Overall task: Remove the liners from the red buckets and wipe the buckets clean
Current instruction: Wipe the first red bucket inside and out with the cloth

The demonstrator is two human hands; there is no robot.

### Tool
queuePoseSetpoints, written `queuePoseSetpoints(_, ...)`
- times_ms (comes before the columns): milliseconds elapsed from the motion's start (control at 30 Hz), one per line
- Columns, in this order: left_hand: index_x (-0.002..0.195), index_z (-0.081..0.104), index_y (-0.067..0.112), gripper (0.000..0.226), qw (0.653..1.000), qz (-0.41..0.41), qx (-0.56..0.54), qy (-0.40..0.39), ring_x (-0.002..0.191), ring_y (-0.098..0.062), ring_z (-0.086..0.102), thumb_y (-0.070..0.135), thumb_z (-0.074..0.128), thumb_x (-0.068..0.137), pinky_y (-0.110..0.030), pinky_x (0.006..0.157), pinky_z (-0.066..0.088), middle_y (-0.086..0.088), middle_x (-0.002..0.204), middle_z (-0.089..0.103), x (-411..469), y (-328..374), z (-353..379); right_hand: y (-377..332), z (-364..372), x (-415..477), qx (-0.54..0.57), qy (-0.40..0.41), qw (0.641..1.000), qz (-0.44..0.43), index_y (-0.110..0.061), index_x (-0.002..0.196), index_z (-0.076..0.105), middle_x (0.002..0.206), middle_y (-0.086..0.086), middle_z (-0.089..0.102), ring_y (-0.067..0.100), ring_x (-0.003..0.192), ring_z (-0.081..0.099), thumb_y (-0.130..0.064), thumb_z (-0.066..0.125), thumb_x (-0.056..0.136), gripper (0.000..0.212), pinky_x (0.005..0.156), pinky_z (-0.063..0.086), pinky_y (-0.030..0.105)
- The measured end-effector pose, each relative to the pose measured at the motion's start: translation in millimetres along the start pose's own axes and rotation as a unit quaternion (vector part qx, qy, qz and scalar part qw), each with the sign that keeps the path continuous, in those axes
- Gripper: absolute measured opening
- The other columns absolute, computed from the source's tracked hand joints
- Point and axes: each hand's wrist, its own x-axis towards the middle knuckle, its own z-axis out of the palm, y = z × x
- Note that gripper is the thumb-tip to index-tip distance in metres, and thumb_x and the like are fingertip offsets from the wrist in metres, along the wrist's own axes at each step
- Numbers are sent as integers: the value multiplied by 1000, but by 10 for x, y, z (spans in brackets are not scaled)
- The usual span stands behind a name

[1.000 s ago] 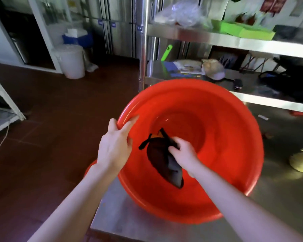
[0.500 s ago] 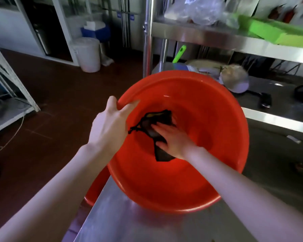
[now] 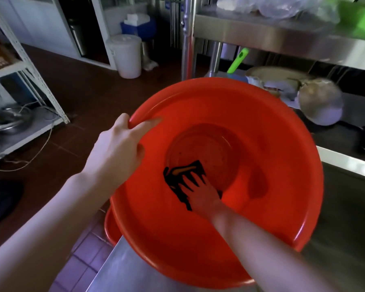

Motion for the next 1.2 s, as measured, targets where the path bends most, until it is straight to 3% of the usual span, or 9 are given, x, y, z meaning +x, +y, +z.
queuePoseSetpoints(167, 139, 47, 43, 72, 1000, 0, 14, 12, 54, -26, 46, 5, 62, 80, -30, 50, 44, -4, 88, 39, 38, 55, 5, 9, 78, 138, 9, 38, 999, 13, -34, 155, 0, 163, -7, -15, 25, 148, -19, -38, 26, 105, 57, 119, -9, 52)
queuePoseSetpoints(300, 139, 48, 42, 72, 1000, 2, 20, 9, 52, -24, 46, 4, 63, 80, -30, 48, 44, -4, 88, 39, 34, 56, 7, -237, -136, 415, 120, 95, 984, 87, -31, 155, 1, 163, -3, -15, 27, 148, -18, -43, 25, 105, 57, 118, -5, 53)
queuePoseSetpoints(500, 141, 45, 43, 72, 999, 0, 40, 13, 49, -27, 44, 6, 63, 82, -35, 46, 50, -5, 87, 36, 20, 53, 11, 25, -553, 701, 118, 176, 968, 135, -26, 154, 15, 164, 1, 1, 30, 150, -9, -43, 50, 93, 72, 118, -7, 55)
queuePoseSetpoints(600, 140, 46, 43, 71, 999, -10, 40, 19, 50, -29, 45, 6, 63, 82, -37, 48, 50, -7, 88, 36, 13, 73, 13, 506, -609, 585, 80, 180, 965, 171, -27, 155, 12, 164, -1, 2, 30, 150, -6, -47, 60, 86, 86, 117, -6, 56)
queuePoseSetpoints(733, 140, 47, 40, 70, 999, -11, 42, 24, 49, -26, 42, 5, 64, 82, -33, 46, 45, -7, 87, 35, 5, 106, 30, 860, -363, 255, 19, 164, 969, 186, -20, 154, 13, 163, 13, -1, 36, 148, 7, -20, 33, 101, 57, 119, 6, 53)
queuePoseSetpoints(800, 140, 48, 38, 69, 999, -5, 44, 28, 48, -24, 39, 4, 64, 82, -31, 44, 43, -7, 87, 34, -5, 116, 38, 847, -279, 131, 6, 136, 972, 189, -21, 151, 22, 162, 19, 0, 41, 146, 11, -17, 32, 100, 52, 118, 10, 53)
queuePoseSetpoints(900, 139, 51, 36, 66, 999, -9, 38, 35, 48, -26, 41, 3, 63, 83, -33, 44, 44, -9, 87, 36, 8, 115, 44, 675, -164, 37, 8, 89, 986, 139, -26, 146, 32, 161, 16, 3, 46, 146, 5, -18, 36, 98, 48, 118, 7, 58)
queuePoseSetpoints(1033, 139, 51, 35, 65, 999, -4, 31, 39, 48, -26, 40, 3, 63, 84, -35, 43, 46, -9, 86, 35, -10, 106, 54, 124, 76, 42, 31, 50, 998, -21, -21, 149, 32, 164, 6, -2, 34, 149, -6, -20, 39, 98, 52, 119, -2, 52)
queuePoseSetpoints(1200, 140, 49, 36, 68, 999, -5, 32, 35, 50, -27, 42, 4, 65, 83, -35, 45, 47, -8, 88, 35, -9, 47, 56, -132, 35, 432, 106, 132, 985, -22, -16, 149, 31, 164, -1, -2, 24, 150, -9, -20, 39, 98, 52, 120, -2, 45)
